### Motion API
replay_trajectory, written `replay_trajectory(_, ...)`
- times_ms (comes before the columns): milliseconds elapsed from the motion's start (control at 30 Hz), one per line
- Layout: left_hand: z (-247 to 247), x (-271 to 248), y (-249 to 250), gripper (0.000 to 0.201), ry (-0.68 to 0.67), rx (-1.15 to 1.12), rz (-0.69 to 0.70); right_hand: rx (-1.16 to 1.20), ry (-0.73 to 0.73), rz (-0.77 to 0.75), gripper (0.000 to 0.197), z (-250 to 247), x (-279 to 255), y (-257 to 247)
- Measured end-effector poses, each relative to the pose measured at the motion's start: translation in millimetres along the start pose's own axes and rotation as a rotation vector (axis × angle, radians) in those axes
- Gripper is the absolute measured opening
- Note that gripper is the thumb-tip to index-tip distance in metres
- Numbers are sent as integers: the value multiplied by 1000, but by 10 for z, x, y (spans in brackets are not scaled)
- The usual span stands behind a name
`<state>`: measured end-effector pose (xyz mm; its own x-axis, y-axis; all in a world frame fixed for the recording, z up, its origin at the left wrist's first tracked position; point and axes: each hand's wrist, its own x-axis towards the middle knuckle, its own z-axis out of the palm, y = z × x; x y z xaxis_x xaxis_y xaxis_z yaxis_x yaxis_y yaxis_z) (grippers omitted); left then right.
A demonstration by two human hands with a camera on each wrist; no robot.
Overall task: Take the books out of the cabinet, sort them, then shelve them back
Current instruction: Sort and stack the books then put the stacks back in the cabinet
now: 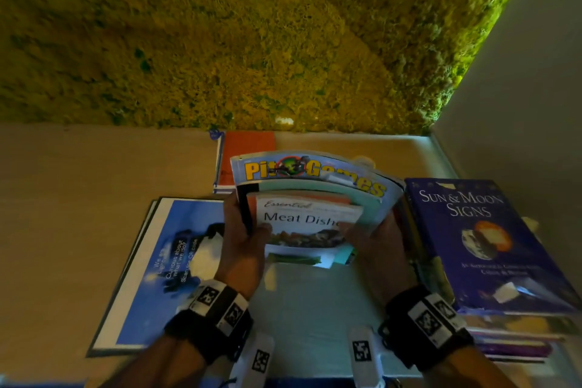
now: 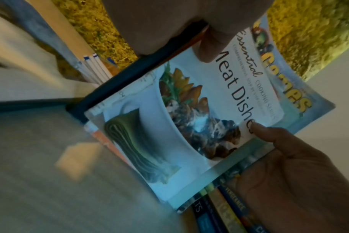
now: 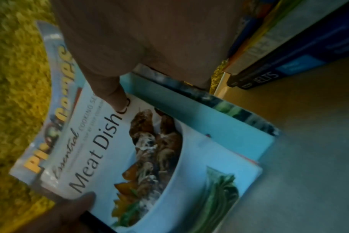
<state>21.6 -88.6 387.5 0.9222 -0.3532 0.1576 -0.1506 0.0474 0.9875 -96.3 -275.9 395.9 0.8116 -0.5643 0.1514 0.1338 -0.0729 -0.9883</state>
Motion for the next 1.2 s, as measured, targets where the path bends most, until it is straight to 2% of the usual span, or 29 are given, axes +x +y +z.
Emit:
replay_trajectory(100,10,-136,-81,43,12,15,-15,-75,-16,61,33,16,-53,142)
replay_trajectory(267,-9,-209,-338,69,-37,65,-211,21,-26,211,63,22,-78,433)
replay_trajectory(400,-2,-120,-307,62,-68,200,-231,45,48,244,60,85,-34,448)
replay_trajectory(467,-41,-61,-300,53,-66,239,-217,32,118,262,51,162,-87,428)
replay_trajectory(533,-102,-118,-304,47,-92,222,-226,12,175,310,24,204,-251,373)
replay_trajectory(567,-150,-197,-312,44,-104,203,-237,-9,187,326,19,198,-358,360)
replay_trajectory(633,-261,-405,-338,46,-141,189,-218,-69,181,327,15,136,-605,340)
replay_trajectory(700,-372,-672,-368,45,-216,190,-194,-112,172,352,26,68,-907,342)
replay_trajectory(767,-485,-964,-410,39,-284,233,-237,-119,159,371,33,46,-1235,330)
replay_trajectory(833,-594,-1270,-451,45,-317,250,-309,-136,135,388,31,49,-1541,335)
replay_trajectory(933,-700,-1722,-445,63,-320,250,-363,-162,81,450,37,-18,-1981,478)
replay_trajectory(1033,-802,-2275,-421,46,-271,248,-391,-197,8,515,62,-88,-2459,677)
replay_trajectory(1100,-861,-2739,-485,44,-255,249,-412,-132,-30,506,70,-117,-2831,753)
replay_trajectory(1133,-876,-2975,-522,46,-232,235,-437,-98,-47,488,62,-137,-3023,782)
replay_trajectory(1200,-884,-3432,-579,46,-169,175,-484,-82,-73,513,33,-187,-3388,844)
